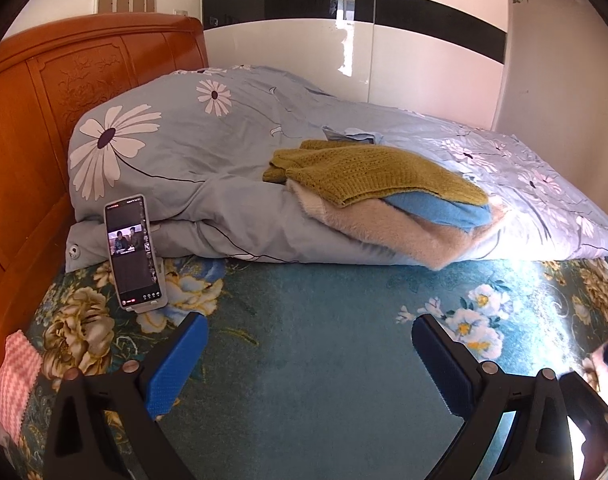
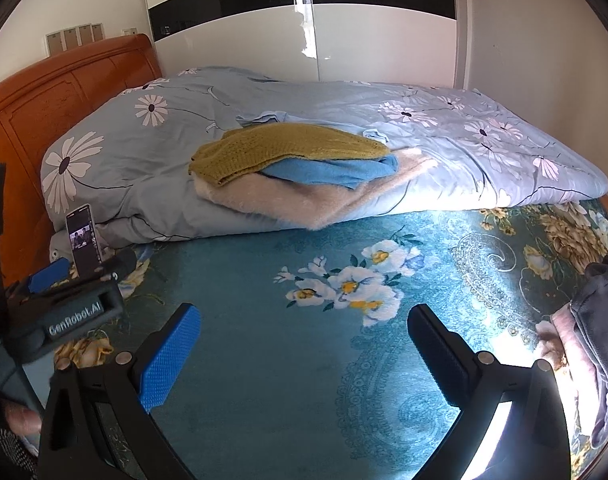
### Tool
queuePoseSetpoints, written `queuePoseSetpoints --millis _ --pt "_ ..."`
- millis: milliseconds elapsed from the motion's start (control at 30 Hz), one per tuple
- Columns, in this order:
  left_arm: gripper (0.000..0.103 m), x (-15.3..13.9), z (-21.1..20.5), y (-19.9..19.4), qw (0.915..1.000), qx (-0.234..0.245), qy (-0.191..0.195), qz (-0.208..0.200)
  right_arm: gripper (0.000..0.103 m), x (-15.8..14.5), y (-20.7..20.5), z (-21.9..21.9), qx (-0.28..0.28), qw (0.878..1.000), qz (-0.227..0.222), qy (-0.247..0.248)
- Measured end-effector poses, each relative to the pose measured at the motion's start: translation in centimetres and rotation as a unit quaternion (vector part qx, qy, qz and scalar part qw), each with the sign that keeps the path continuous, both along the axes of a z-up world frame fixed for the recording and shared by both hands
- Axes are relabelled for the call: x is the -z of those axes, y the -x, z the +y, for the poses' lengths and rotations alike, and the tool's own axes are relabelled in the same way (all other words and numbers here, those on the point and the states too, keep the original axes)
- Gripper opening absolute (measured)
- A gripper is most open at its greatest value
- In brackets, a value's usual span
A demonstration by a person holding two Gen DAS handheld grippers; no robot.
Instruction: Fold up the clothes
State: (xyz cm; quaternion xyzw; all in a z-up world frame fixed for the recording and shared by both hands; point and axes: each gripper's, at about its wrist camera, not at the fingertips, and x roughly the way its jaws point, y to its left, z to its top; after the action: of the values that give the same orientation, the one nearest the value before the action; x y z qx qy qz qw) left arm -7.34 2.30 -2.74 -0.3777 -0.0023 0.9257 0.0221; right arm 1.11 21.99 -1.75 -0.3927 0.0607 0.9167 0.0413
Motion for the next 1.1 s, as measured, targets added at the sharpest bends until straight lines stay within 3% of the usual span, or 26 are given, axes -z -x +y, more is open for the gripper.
queuePoseSetpoints --millis 100,233,400,533,667,900,967,1100 --pt "0.103 0.6 0.7 3.6 0.9998 -0.006 0.016 0.002 0.103 0.8 0.1 2.1 0.017 1.000 -0.008 -0.008" --pt "0.103 0.8 1.6 10.0 0.9999 -0.015 0.004 -0.001 0.103 1.9 -0.4 4.9 0.040 0.999 -0.017 -0.006" --pt "0.103 1.4 4.8 17.3 0.9980 -0.023 0.059 -0.003 0.103 3.3 -1.1 8.0 0.067 0.997 -0.026 0.000" --pt "0.103 2.6 7.7 20.6 0.9984 -0.007 0.042 -0.037 0.103 4.7 -1.5 9.9 0.083 0.996 -0.038 0.012" --pt "0.103 3.6 12.8 21.0 0.9966 0.048 0.057 -0.035 0.103 6.1 -1.6 11.3 0.093 0.994 -0.050 0.024" --pt "0.103 6.0 21.5 21.4 0.9817 0.127 0.141 -0.018 0.103 7.6 -1.3 11.7 0.090 0.994 -0.059 0.038" --pt "0.100 6.6 22.8 21.8 0.9760 0.131 0.174 -0.010 0.103 7.9 -1.3 11.6 0.086 0.994 -0.061 0.042" --pt "0.079 7.3 23.9 23.0 0.9691 0.136 0.205 -0.010 0.103 8.5 -1.3 11.8 0.083 0.993 -0.064 0.045"
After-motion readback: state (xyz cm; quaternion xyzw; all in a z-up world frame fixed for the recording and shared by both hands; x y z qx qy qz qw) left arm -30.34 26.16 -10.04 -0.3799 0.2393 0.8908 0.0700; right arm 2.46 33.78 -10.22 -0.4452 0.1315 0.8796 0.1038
